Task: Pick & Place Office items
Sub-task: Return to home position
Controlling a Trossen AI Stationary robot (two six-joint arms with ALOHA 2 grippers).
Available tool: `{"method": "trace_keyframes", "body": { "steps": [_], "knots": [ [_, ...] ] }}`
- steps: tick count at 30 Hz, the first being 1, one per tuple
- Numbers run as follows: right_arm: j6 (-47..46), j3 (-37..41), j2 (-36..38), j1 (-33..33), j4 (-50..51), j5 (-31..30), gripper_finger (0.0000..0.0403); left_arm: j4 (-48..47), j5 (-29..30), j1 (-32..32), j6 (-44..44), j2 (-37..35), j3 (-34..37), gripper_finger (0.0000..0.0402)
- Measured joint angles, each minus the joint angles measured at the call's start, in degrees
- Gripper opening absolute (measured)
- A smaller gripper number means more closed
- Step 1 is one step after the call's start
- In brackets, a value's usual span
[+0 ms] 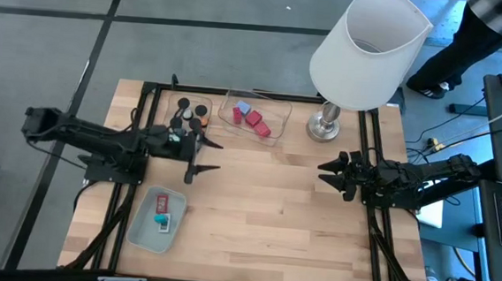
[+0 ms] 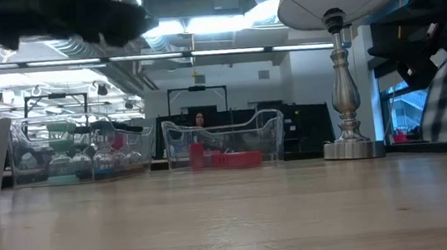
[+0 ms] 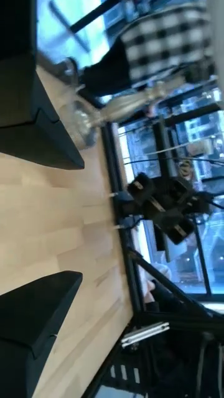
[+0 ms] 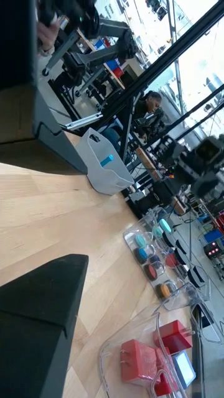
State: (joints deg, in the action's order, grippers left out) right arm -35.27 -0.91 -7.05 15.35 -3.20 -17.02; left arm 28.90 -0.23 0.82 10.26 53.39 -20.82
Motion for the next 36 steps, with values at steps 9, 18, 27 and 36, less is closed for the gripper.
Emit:
{"method": "trace_keyframes", "body": {
  "steps": [9, 18, 27, 36],
  "knots": [
    [0.02, 0.00, 0.00, 0.00, 0.00, -0.02, 0.0224, -2.22, -8.28, 13.30, -5.25, -7.53, 6.02, 0.0278],
    [0.02, 0.00, 0.00, 0.00, 0.00, -0.02, 0.0224, -5.67, -8.91, 20.38, -10.47, -22.00, 14.17, 0.0278],
    [0.00, 0.00, 0.01, 0.00, 0.00, -0.02, 0.0224, -10.59, -8.94, 21.42, -10.60, -34.76, 17.66, 0.0278],
    [0.01, 0.00, 0.02, 0.00, 0.00, -0.02, 0.0224, -19.06, -8.54, 21.42, -10.94, -43.83, 17.66, 0.0278]
  ]
}}
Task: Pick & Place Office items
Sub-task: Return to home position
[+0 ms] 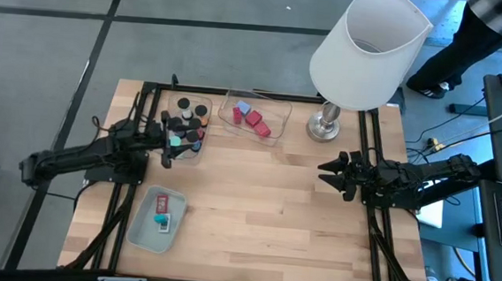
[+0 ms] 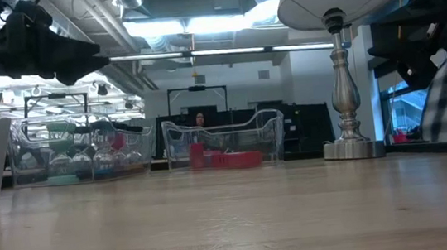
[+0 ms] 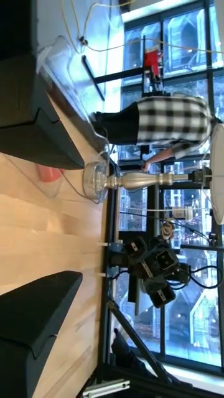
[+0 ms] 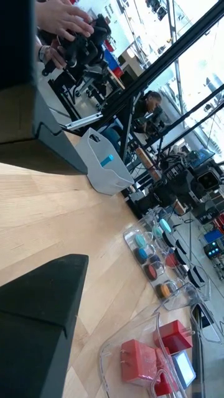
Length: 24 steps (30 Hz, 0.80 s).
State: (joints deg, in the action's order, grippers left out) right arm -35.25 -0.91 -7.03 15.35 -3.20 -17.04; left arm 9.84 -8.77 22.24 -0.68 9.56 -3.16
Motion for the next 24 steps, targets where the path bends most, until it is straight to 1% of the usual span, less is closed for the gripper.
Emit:
{"method": "trace_keyframes", "body": {
  "steps": [4, 10, 24],
  "knots": [
    [-0.01, 0.00, -0.02, 0.00, 0.02, 0.00, 0.0224, -3.68, 0.12, 0.00, -1.50, -2.74, 0.00, 0.0278],
    [0.01, 0.00, -0.02, 0.00, 0.00, 0.02, 0.0224, -6.15, 0.17, 0.00, -1.80, -5.47, 0.00, 0.0278],
    [0.00, 0.00, 0.00, 0.00, 0.00, 0.00, 0.0224, -8.22, 0.17, 0.00, -2.68, -5.70, 0.21, 0.0278]
  ]
}}
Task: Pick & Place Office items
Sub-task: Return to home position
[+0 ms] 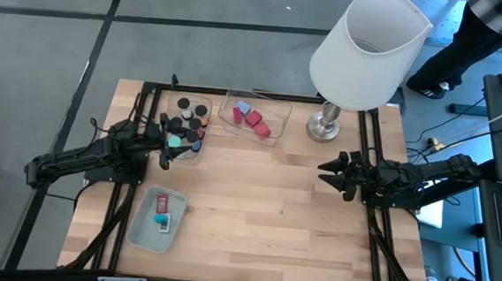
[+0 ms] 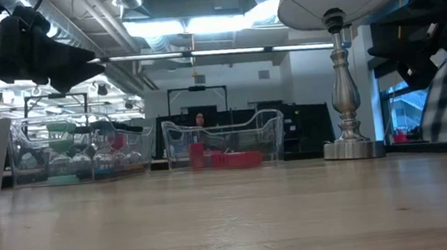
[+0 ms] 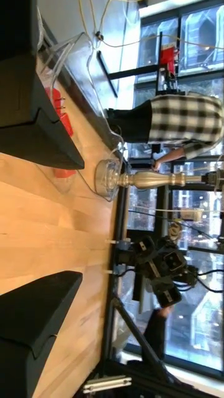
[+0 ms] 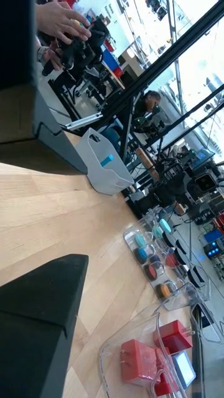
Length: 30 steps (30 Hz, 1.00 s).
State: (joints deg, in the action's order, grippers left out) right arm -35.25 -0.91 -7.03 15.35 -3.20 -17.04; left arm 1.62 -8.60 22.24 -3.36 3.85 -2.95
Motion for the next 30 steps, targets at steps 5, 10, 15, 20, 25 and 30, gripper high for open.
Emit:
{"method": "trace_keyframes", "body": {
  "steps": [5, 10, 15, 20, 25, 30],
  "knots": [
    [-0.02, 0.00, -0.02, 0.00, -0.02, 0.02, 0.0224, 4.32, -0.31, 0.00, -1.38, -0.19, 2.45, 0.0278],
    [-0.01, 0.00, -0.02, 0.00, -0.02, 0.02, 0.0224, 4.48, -0.57, 0.00, -0.57, -0.26, 2.46, 0.0278],
    [-0.01, 0.00, -0.02, 0.00, -0.02, 0.02, 0.0224, 4.38, 0.28, 0.00, -3.94, -0.13, 2.46, 0.0278],
    [-0.02, 0.00, -0.02, 0.00, -0.02, 0.01, 0.0224, 4.38, 0.31, 0.00, -4.38, -0.13, 2.46, 0.0278],
    [-0.01, 0.00, -0.02, 0.00, -0.02, 0.02, 0.0224, 4.38, 0.35, 0.00, -4.43, -0.13, 2.46, 0.0278],
    [-0.01, 0.00, -0.02, 0.00, -0.02, 0.02, 0.0224, 4.38, 0.37, 0.00, -4.43, -0.13, 2.46, 0.0278]
  ]
}}
